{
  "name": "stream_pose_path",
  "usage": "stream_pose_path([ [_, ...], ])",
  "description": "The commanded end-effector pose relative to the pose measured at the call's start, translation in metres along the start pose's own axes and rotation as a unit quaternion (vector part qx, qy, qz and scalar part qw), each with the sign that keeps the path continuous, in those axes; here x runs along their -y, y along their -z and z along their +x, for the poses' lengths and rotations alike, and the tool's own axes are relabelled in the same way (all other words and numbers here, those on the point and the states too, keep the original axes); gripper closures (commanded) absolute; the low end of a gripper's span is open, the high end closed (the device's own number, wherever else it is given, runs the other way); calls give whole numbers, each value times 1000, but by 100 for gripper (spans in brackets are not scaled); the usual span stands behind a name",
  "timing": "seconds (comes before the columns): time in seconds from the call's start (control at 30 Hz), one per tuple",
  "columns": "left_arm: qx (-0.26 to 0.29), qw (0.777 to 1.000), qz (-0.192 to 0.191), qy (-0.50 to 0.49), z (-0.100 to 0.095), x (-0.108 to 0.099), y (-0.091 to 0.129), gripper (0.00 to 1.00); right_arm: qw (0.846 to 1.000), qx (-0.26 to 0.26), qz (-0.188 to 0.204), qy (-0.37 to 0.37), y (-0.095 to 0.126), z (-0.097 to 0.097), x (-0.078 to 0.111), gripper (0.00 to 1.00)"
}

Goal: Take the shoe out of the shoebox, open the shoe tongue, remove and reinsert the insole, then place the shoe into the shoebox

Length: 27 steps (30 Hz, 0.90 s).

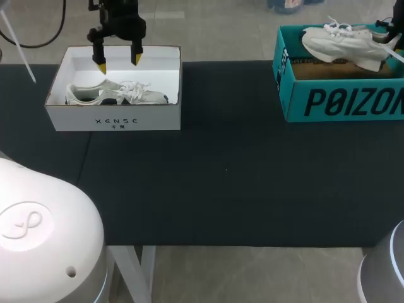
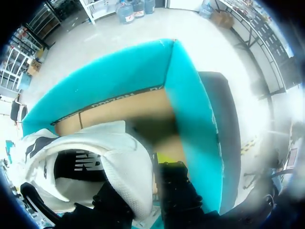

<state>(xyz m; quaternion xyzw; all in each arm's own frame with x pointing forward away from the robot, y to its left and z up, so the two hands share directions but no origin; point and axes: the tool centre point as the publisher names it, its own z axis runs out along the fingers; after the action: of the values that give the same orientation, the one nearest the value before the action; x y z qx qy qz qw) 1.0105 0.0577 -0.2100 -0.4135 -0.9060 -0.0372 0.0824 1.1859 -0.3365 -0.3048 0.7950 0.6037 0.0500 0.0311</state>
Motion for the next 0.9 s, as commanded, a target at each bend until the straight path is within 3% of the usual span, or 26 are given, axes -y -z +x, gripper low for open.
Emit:
stream_pose_path([
  [0.03,6,1000,1,-4,5,-1,-4,0,998,5,-68,15,44,8,55,100],
  [0.67,14,999,1,-45,11,0,-11,0,986,-17,-144,78,138,55,149,100],
  [0.9,22,998,-4,-66,5,3,-8,0,982,-7,-155,109,157,72,176,100],
])
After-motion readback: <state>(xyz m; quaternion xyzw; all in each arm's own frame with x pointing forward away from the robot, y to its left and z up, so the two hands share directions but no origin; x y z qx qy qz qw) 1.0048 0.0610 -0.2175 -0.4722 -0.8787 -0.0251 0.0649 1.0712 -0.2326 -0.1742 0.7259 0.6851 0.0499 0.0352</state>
